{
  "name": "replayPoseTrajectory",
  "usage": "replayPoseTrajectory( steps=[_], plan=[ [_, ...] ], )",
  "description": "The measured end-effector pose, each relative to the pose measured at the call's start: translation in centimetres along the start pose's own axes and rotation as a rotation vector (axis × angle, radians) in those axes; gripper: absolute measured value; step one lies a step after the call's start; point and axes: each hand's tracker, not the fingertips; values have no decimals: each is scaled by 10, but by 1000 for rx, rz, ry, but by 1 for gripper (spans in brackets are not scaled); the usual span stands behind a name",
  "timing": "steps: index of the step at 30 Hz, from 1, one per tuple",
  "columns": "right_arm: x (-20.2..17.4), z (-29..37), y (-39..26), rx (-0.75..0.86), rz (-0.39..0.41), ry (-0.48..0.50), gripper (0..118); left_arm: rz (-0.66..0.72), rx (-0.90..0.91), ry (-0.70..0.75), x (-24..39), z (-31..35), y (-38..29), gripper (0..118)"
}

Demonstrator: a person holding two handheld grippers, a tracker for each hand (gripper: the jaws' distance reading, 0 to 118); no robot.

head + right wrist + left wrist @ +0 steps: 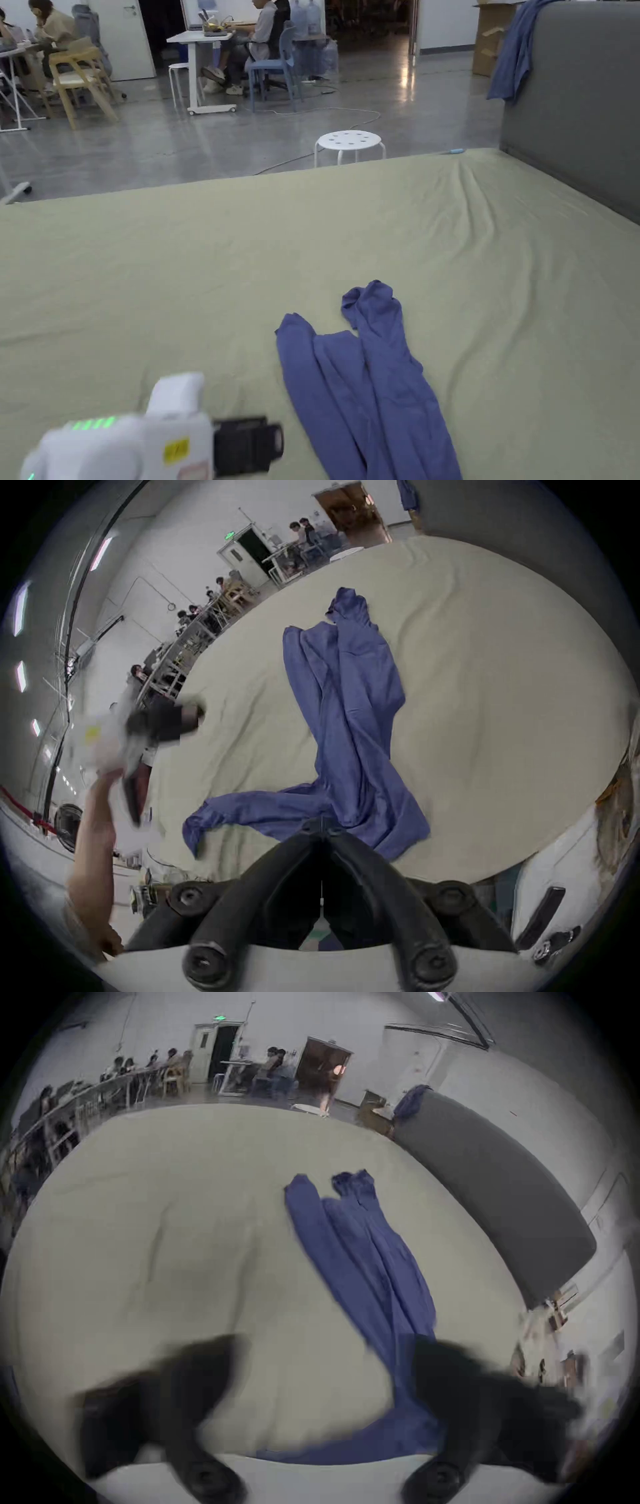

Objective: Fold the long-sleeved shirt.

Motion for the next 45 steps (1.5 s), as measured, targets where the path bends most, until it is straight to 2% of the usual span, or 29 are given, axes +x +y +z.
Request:
replayPoseTrajectory(
  steps=[1,2,4,6,7,9,10,11,12,13,14,15,16,17,18,19,21,23,24,25,26,27,28,30,31,32,34,39,45],
  plan=[
    [1,-1,0,2,5,-4,0,53,121,-12,0,-28,27,118],
    [3,-2,0,3,4,-6,0,32,25,20,2,-59,48,115],
    [4,-7,-1,3,-13,-7,0,38,-3,116,-4,-116,95,115],
    [10,-12,-3,-10,-45,-15,0,-21,0,204,-4,-164,120,114],
    [11,-16,-4,-28,-61,-24,0,-51,-30,219,-4,-189,129,110],
    [17,-23,-5,-64,-73,-26,0,-96,-121,260,-7,-224,132,95],
    [20,-24,-5,-74,-87,-29,0,-61,-201,242,-8,-237,130,81],
    [22,-25,-5,-86,-96,-23,0,-50,-223,231,-9,-239,126,67],
    [23,-26,-4,-99,-98,-17,0,-47,-143,280,-3,-230,119,63],
    [24,-27,-2,-101,-94,-18,0,-62,-77,272,-2,-221,117,44],
    [23,-28,0,-101,-87,-24,0,-80,-70,268,-3,-217,117,6],
    [23,-30,3,-102,-69,-36,0,-78,-95,216,-5,-210,116,0],
    [23,-34,9,-105,-41,-40,0,-60,-95,197,-6,-204,116,0],
    [24,-37,15,-100,-16,-41,20,-61,-111,183,-8,-194,115,0],
    [25,-45,21,-98,15,-53,66,-69,-100,195,-8,-182,115,0],
    [26,-58,26,-149,39,-85,118,-83,-81,202,-7,-168,115,0],
    [30,-73,26,-170,108,-95,115,-120,-39,188,-5,-141,113,0],
    [26,-101,31,-227,122,-213,114,-155,-12,191,-3,-113,114,0],
    [26,-114,32,-273,132,-221,111,-158,-1,201,2,-93,110,0],
    [28,-124,28,-297,149,-203,91,-157,10,204,2,-76,109,0],
    [30,-129,26,-339,122,-199,70,-151,26,205,1,-59,107,0],
    [24,-133,29,-354,151,-245,65,-142,42,204,0,-42,105,0],
    [26,-119,33,-286,105,-227,63,-130,62,196,-4,-27,106,0],
    [31,-93,38,-149,122,-133,53,-114,99,205,-7,9,99,0],
    [25,-84,37,-135,96,-120,0,-112,116,219,-7,27,94,0],
    [23,-68,37,-103,53,-132,0,-102,139,231,-10,47,87,0],
    [17,-33,37,-3,21,-53,0,-80,192,210,-12,90,73,0],
    [-21,71,50,267,117,10,0,-40,346,171,-6,214,23,0],
    [-71,186,80,527,244,102,0,92,573,119,8,330,-38,0]
  ],
)
